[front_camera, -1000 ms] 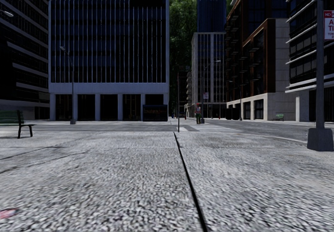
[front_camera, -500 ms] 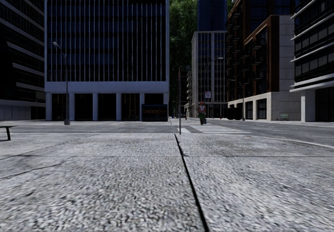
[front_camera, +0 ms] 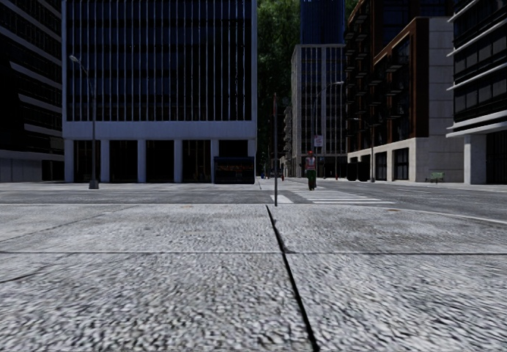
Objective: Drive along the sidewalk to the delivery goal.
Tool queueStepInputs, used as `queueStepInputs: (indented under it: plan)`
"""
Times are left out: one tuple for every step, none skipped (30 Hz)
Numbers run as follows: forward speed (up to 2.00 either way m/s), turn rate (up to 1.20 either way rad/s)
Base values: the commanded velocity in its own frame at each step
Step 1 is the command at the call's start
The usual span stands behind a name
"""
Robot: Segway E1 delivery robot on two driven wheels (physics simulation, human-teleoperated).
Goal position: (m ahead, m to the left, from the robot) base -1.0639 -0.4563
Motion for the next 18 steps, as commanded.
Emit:
queueStepInputs:
  plan:
    - [0.00,0.00]
    - [0.00,0.00]
    - [0.00,0.00]
    - [0.00,0.00]
    - [0.00,0.00]
    - [0.00,0.00]
    - [0.00,0.00]
    - [0.00,0.00]
    - [0.00,0.00]
    - [0.00,0.00]
    - [0.00,0.00]
    - [0.00,0.00]
    - [0.00,0.00]
    - [0.00,0.00]
    - [0.00,0.00]
    - [0.00,0.00]
    - [0.00,0.00]
    - [0.00,0.00]
